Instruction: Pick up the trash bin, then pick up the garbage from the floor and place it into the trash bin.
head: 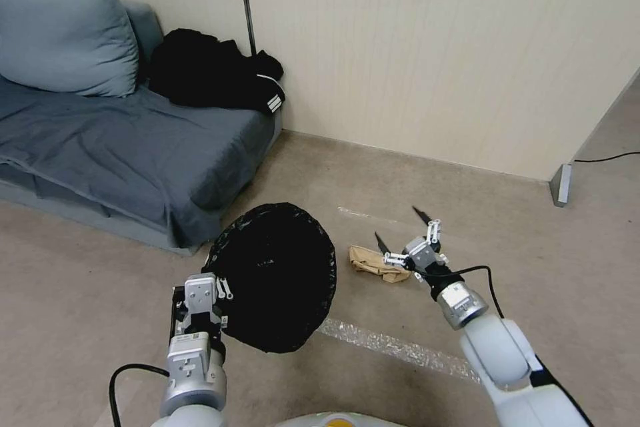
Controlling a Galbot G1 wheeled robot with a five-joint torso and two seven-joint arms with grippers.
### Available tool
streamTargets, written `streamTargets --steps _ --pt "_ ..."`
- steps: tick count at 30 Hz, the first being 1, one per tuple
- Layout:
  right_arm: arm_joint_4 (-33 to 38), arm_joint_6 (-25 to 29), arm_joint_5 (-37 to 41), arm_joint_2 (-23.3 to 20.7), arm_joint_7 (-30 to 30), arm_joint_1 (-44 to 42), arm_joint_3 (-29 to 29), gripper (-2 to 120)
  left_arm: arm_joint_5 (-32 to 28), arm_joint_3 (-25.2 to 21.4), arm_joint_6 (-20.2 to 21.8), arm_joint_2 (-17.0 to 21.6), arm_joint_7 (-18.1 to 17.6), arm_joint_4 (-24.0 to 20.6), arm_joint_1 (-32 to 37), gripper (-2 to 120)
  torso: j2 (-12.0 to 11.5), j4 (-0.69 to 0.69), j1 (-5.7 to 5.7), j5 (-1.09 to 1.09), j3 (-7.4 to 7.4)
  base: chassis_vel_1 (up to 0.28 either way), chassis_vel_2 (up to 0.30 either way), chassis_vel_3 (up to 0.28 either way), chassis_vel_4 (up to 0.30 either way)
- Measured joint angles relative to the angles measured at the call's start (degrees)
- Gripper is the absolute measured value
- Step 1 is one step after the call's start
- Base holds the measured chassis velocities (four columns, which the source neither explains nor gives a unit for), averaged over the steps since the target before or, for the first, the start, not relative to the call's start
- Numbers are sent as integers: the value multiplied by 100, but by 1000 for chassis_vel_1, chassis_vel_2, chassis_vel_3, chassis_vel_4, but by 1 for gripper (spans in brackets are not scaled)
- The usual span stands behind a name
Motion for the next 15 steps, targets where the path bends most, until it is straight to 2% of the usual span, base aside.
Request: streamTargets --steps 4,6,15 --pt "-495 283 -144 -66 -476 204 3 100 46 10 -4 -25 2 1 16 2 0 -1 0 0 0 0 0 0 0" --pt "-1061 549 -268 -21 -923 423 39 100 108 27 -10 -51 12 -1 40 2 0 0 0 0 0 0 0 0 0" --pt "-2024 988 -512 319 -1449 794 184 100 302 105 -57 -124 43 -17 105 2 0 0 0 0 0 0 0 0 0"
